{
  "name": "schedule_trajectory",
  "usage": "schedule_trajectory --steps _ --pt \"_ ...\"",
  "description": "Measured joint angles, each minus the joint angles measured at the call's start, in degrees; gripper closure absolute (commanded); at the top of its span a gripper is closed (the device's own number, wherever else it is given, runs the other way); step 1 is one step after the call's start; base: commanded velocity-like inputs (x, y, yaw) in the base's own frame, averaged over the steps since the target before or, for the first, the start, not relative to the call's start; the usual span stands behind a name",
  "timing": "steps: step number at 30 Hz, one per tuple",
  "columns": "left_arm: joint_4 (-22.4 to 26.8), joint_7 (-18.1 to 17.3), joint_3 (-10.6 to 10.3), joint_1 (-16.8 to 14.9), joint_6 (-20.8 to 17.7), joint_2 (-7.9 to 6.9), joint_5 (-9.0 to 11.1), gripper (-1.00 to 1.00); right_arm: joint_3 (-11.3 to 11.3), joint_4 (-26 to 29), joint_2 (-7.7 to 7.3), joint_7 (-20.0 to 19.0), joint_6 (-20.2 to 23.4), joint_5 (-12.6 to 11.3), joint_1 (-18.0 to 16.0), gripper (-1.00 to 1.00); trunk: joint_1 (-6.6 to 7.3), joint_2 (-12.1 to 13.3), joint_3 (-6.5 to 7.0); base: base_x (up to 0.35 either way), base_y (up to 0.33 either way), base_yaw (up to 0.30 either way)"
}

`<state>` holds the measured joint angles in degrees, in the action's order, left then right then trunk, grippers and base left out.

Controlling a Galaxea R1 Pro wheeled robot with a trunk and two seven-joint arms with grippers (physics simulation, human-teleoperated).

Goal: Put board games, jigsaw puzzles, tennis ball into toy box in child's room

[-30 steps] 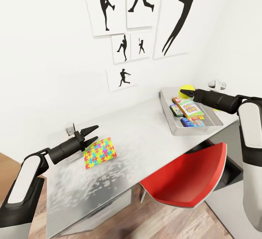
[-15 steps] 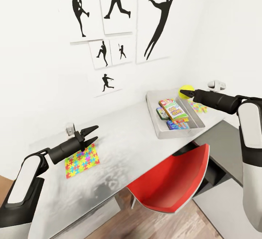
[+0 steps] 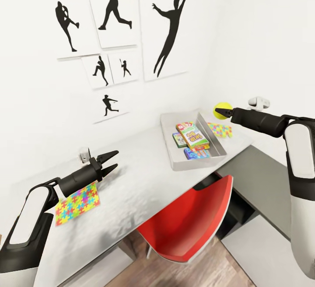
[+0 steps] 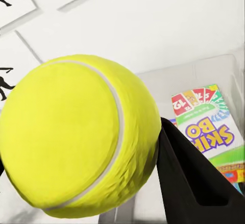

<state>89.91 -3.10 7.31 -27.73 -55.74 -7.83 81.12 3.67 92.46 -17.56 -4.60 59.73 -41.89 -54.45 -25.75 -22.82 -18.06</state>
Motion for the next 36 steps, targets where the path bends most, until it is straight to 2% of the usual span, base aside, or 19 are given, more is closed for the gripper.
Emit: schedule_trajectory --steps 9,11,12,15,18,19,25,31,36 --pt "0.0 0.0 0.0 0.0 0.0 0.0 0.0 -1.0 -2.3 -0.1 1.07 0.1 0.0 0.0 0.0 1.0 0.0 0.0 0.77 0.005 -0.017 -0.048" --pt "0.0 0.0 0.0 0.0 0.0 0.0 0.0 -1.0 -4.2 -0.2 1.59 0.1 0.1 -0.2 0.0 1.0 0.0 0.0 0.85 0.001 -0.005 -0.014" --pt "0.0 0.0 0.0 0.0 0.0 0.0 0.0 -1.0 -4.2 -0.2 1.59 0.1 0.1 -0.1 0.0 1.0 0.0 0.0 0.89 0.001 -0.004 -0.011" --pt "0.0 0.0 0.0 0.0 0.0 0.0 0.0 -1.0 -6.5 -0.6 2.88 0.3 0.1 -0.1 0.0 1.0 0.0 0.0 0.95 0.001 -0.003 -0.007" --pt "0.1 0.0 0.0 0.0 0.0 0.0 0.0 -1.0 -8.2 -1.9 4.88 0.6 0.1 0.0 -0.1 1.0 -0.01 0.0 0.99 0.0 -0.001 -0.004" --pt "0.1 0.0 0.0 0.0 0.0 0.0 0.0 -1.0 -8.2 -2.0 4.9 0.6 0.1 0.1 -0.1 1.0 0.0 0.0 1.0 0.0 -0.001 -0.003" --pt "0.1 0.0 0.0 0.0 0.0 0.0 0.0 -1.0 -10.8 -8.6 8.59 1.4 0.1 0.4 -0.8 1.0 -0.01 0.0 1.02 0.001 0.0 -0.001" --pt "0.1 0.0 0.1 0.0 0.0 0.0 0.0 -1.0 -14.3 -13.1 9.82 1.6 0.1 0.6 -1.1 1.0 0.01 0.0 1.03 0.07 -0.04 0.0" --pt "0.0 -0.1 0.1 0.0 0.0 0.0 0.0 -1.0 -15.7 -15.8 10.33 1.7 0.1 0.7 -1.2 1.0 0.01 0.0 1.03 0.19 -0.127 0.0"
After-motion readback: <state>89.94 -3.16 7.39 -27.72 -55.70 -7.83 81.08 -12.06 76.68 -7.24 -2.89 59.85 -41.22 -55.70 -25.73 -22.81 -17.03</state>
